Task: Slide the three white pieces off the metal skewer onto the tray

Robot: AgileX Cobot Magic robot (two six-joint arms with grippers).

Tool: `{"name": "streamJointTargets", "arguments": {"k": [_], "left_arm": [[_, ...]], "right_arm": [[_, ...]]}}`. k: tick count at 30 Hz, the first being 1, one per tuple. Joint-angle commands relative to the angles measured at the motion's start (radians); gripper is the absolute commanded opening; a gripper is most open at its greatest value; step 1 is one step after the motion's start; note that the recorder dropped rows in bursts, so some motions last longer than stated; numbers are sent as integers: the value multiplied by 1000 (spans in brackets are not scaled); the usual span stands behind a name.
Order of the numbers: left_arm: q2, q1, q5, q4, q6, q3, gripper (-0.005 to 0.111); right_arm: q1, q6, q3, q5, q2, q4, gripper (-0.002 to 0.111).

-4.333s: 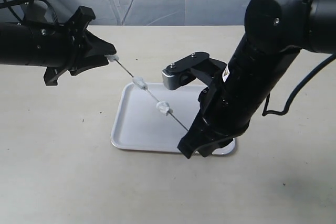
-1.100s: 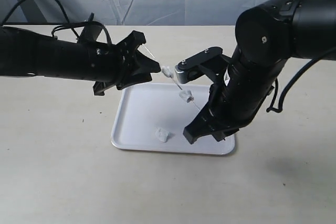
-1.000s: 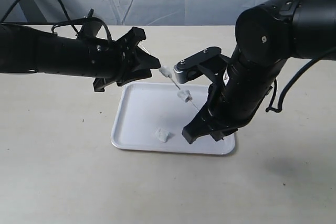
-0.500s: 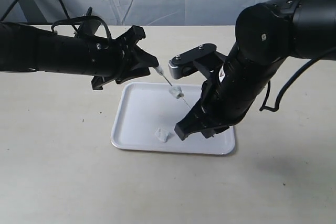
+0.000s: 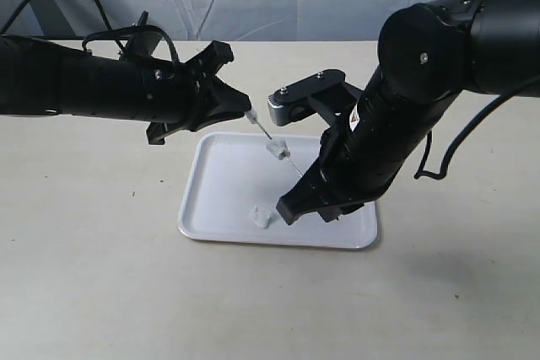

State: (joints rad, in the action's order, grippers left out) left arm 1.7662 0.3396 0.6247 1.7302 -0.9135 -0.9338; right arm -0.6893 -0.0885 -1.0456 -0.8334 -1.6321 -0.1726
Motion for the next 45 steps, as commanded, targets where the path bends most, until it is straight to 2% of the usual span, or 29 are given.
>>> {"name": "streamJointTargets", "arguments": {"k": [1, 8, 19, 30, 32, 36, 38, 42, 43, 45], "left_arm": [[2, 4, -1, 14, -11, -7, 0], [2, 2, -28, 14, -11, -35, 0], [2, 2, -215, 14, -11, -75, 0], [2, 2, -512, 14, -36, -81, 0], [2, 2, -492, 14, -36, -81, 0], [2, 2, -358, -7, -29, -81, 0], [2, 2, -385, -7, -29, -81, 0], [2, 2, -468, -76, -31, -81, 0], [2, 2, -443, -78, -31, -81, 0], [6, 2, -297, -78, -23, -81, 0]], "right_arm": [[1, -15, 3, 24, 0, -11, -1], [1, -30, 3, -7, 0, -3, -1], [1, -30, 3, -77, 0, 55, -1], [1, -24, 3, -199, 0, 131, -1], [1, -4, 3, -206, 0, 165, -1], [1, 113, 3, -199, 0, 314, -1], [1, 156, 3, -229, 0, 389, -1], [1, 163, 3, -290, 0, 410, -1], [1, 174, 3, -280, 0, 412, -1], [1, 179, 3, -230, 0, 412, -1]]}}
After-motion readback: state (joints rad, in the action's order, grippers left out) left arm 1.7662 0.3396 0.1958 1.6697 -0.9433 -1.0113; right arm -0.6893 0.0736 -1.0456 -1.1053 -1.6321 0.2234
